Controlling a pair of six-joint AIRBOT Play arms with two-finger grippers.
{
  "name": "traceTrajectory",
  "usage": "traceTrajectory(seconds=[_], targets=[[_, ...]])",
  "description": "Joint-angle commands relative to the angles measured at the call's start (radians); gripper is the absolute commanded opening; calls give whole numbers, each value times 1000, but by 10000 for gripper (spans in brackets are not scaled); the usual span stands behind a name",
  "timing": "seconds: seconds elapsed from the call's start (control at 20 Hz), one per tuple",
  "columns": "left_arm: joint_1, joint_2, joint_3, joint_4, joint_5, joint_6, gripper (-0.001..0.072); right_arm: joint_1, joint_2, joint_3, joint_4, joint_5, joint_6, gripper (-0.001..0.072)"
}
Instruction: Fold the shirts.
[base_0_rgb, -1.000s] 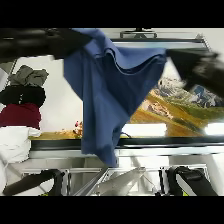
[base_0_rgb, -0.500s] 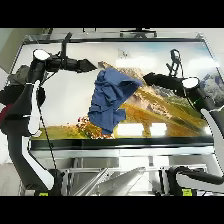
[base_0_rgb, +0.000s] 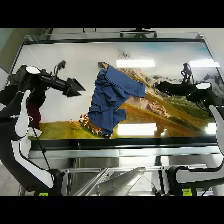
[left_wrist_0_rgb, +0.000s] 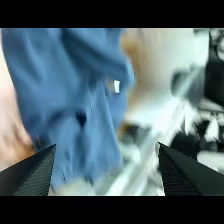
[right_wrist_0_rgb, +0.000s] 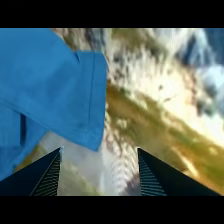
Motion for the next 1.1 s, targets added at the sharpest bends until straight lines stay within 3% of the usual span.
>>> traceTrajectory(seconds=[0.0, 0.25, 0.45, 0.55, 0.65, 0.75, 0.8, 0.85, 0.95, 1.0, 1.05], targets=[[-48, 105, -255, 163, 26, -17, 711, 0, -117, 42, 0, 126, -4, 518], [-138, 172, -500, 194, 215, -17, 710, 76, -245, 169, 0, 139, -3, 517], [-224, 154, -534, 188, 384, -16, 693, 118, -298, 266, -1, 109, 19, 515], [-266, 134, -490, 188, 391, -15, 692, 125, -327, 302, -1, 109, 43, 514], [-299, 121, -452, 190, 377, -16, 670, 125, -353, 322, -1, 109, 62, 455], [-318, 109, -412, 192, 340, -2, 290, 125, -369, 324, -1, 112, 62, 455], [-319, 108, -396, 192, 325, 3, 145, 125, -374, 324, 0, 118, 62, 455], [-319, 107, -381, 190, 317, 3, 73, 126, -376, 324, 0, 129, 63, 455], [-312, 108, -348, 190, 310, 2, 65, 130, -377, 324, 12, 156, 62, 453], [-304, 107, -329, 188, 307, -2, 64, 135, -377, 325, 24, 171, 61, 353], [-304, 108, -310, 187, 304, -6, 63, 139, -377, 325, 37, 188, 61, 132]])
